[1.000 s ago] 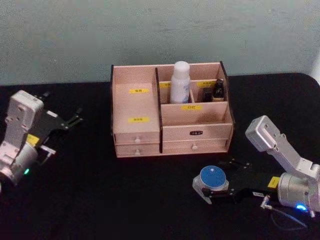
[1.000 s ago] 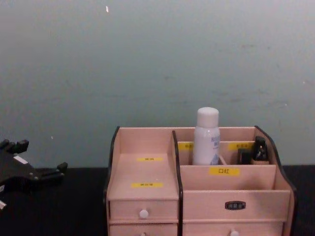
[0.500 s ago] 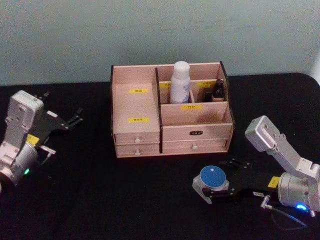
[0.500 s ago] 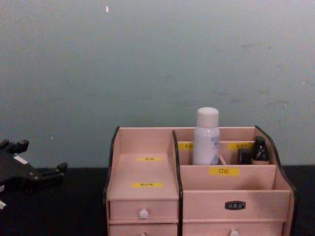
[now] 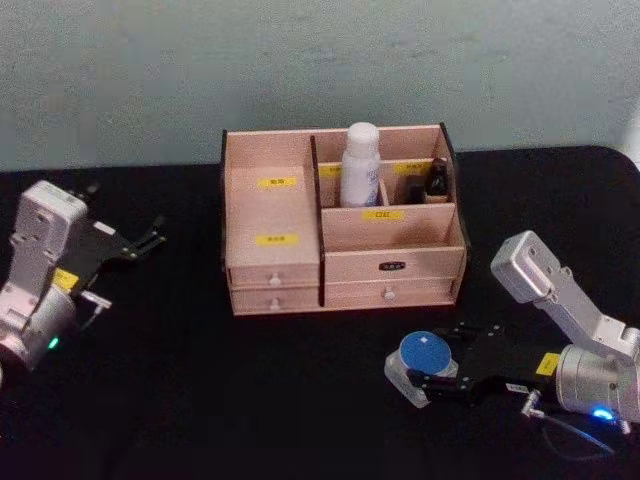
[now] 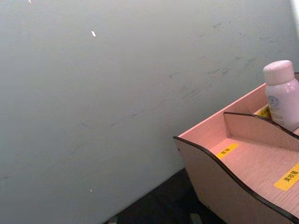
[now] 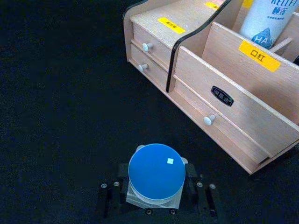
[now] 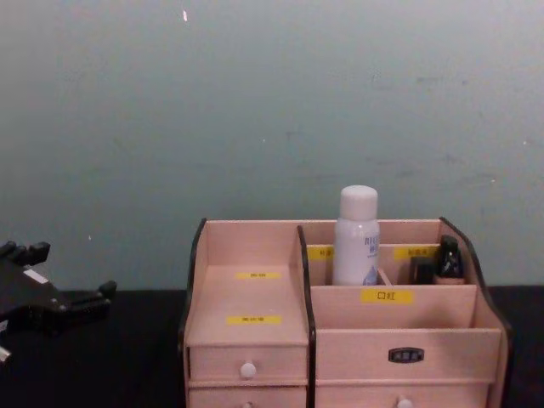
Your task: Pick up the facial cleanser and watermelon frost from the table and place them into the tiered storage box.
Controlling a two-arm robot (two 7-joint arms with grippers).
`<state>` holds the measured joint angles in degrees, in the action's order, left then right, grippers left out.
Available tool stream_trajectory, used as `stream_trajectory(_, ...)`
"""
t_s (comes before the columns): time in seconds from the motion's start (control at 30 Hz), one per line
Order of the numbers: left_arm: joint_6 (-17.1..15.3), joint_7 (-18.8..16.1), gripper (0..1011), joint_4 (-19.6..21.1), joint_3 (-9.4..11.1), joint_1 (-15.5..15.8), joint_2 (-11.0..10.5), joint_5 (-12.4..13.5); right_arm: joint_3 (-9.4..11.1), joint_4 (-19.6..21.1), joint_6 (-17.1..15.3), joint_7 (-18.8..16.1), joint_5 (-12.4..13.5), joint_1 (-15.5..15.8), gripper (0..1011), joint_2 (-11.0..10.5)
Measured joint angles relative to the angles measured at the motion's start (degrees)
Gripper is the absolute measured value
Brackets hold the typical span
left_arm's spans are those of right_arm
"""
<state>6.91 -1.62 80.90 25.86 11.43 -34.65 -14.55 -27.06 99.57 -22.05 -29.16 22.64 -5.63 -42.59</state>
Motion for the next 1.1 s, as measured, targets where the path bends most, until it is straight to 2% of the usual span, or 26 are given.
stream_trajectory(1.1, 0.0, 0.0, 1001, 0.0, 0.0, 0.0, 0.0, 0.0, 0.4, 0.1, 0.4, -0.1, 0.5, 0.2, 725, 0.0)
